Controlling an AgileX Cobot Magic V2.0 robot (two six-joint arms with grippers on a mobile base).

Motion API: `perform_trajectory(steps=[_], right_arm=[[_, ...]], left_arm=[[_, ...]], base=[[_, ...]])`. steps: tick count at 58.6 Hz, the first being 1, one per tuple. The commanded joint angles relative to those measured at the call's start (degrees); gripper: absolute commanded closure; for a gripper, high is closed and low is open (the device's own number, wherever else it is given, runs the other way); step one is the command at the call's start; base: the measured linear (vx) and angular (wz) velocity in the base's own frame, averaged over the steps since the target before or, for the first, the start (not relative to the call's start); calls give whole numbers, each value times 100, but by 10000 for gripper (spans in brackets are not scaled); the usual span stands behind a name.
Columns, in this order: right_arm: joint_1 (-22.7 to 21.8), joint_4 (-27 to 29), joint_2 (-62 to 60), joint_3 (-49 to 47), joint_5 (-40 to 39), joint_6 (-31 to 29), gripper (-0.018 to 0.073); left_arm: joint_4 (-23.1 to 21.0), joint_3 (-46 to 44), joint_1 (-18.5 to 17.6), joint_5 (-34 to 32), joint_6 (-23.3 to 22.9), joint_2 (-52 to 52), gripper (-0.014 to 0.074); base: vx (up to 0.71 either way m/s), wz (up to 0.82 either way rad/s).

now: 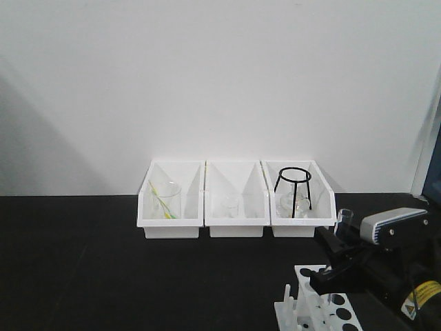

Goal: Flip and reinsert test tube from rack

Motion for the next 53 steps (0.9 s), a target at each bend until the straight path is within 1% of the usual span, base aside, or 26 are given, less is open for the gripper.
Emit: perform_trajectory(steps=[1,7,26,30,36,40,53], right_arm=[[4,8,-257,-324,-86,4,470],[4,-111,-257,-493,227,-94,468],[4,-1001,-257,-1218,1129,-154,468],[4,-1413,-257,-1402,1348,-262,468],[4,-2195,-274,-1615,1577,-634,468],[4,-2608,-308,-1733,1759,-819,468],[4,-4103,-480,-1909,2659,-1462,468]], left_arm=[[-25,-1,-41,-500,1,-65,603],[-25,-1,-41,-500,1,-65,603],[-25,-1,-41,-500,1,-65,603],[-25,-1,-41,-500,1,-65,603],[-25,-1,-41,-500,1,-65,603],[-25,-1,-41,-500,1,-65,603],[-25,-1,-41,-500,1,-65,603]], base=[[0,0],[0,0],[0,0],[0,0],[0,0],[0,0],[0,0]])
